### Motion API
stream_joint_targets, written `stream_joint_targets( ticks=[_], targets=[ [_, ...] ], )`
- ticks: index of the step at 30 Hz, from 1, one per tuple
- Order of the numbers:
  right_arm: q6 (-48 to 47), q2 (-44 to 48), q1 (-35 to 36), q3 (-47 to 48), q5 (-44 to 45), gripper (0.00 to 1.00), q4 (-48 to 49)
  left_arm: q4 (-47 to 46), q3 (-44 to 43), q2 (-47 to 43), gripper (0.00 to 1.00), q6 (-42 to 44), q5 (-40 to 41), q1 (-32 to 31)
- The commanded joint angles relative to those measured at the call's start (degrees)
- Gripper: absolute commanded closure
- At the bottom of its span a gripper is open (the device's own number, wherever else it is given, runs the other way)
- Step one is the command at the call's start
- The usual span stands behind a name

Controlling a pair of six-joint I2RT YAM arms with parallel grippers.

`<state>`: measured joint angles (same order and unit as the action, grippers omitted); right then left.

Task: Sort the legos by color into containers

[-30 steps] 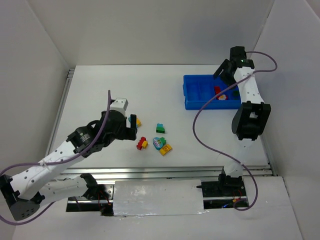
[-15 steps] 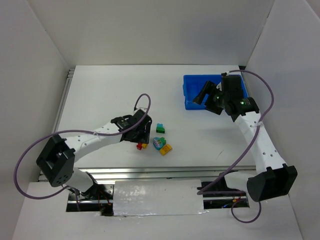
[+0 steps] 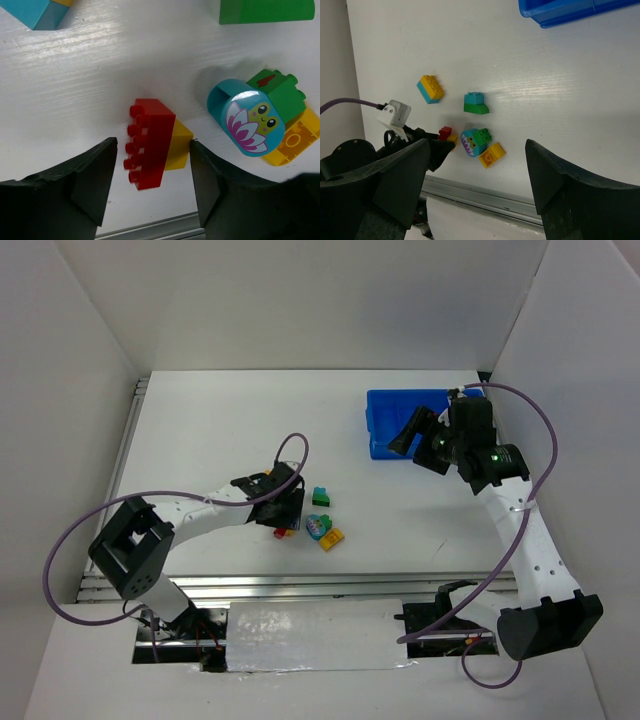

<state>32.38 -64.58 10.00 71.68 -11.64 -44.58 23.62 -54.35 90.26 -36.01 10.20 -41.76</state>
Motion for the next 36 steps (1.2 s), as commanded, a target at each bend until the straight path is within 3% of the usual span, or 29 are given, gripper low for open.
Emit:
stream_joint_targets(
  ticks=[1, 4, 9, 10, 11, 13, 15, 16, 24, 36],
  targets=[
    [-1.27, 1.29, 0.46, 1.97, -0.58, 0.16, -1.13, -1.82, 1.52, 1.76, 0.30, 1.03, -1.49, 0.27],
    [-0.83, 1.47, 0.46, 1.36, -1.63, 0.16, -0.43, -1.82, 2.05, 3.17, 0.50, 0.68, -1.41, 0.45],
    [-0.92, 1.65, 0.46, 1.27, -1.90, 0.16, -0.77, -1.91, 2.66, 2.47, 0.47, 0.41, -1.58, 0.54],
    [-0.92, 1.82, 0.46, 1.27, -1.81, 0.16, -0.69, -1.91, 2.84, 2.29, 0.53, 0.50, -1.50, 0.45],
    [-0.92, 2.00, 0.46, 1.18, -1.81, 0.16, -0.60, -1.82, 2.84, 2.12, 0.66, 0.50, -1.06, 0.45],
    [-1.00, 2.17, 0.46, 0.92, -1.81, 0.16, -0.42, -1.21, 2.67, 2.03, 0.72, 0.50, -0.62, 0.54],
    [-1.00, 2.26, 0.46, 0.74, -2.16, 0.16, -0.60, -1.03, 2.58, 2.03, 0.94, 0.41, -0.35, 0.62],
    [-0.92, 2.26, 0.46, 0.48, -2.25, 0.16, -0.51, -0.77, 2.49, 2.03, 1.00, 0.33, -0.27, 0.62],
    [-0.65, 2.35, 0.46, -1.63, -3.47, 0.16, 0.63, 2.57, 1.88, -2.97, 1.00, -0.11, 2.98, 0.62],
    [-0.74, -1.34, 1.86, -6.46, -11.65, 0.16, 5.11, 0.38, 4.07, -15.99, 1.00, 2.17, 1.31, 0.71]
  ],
)
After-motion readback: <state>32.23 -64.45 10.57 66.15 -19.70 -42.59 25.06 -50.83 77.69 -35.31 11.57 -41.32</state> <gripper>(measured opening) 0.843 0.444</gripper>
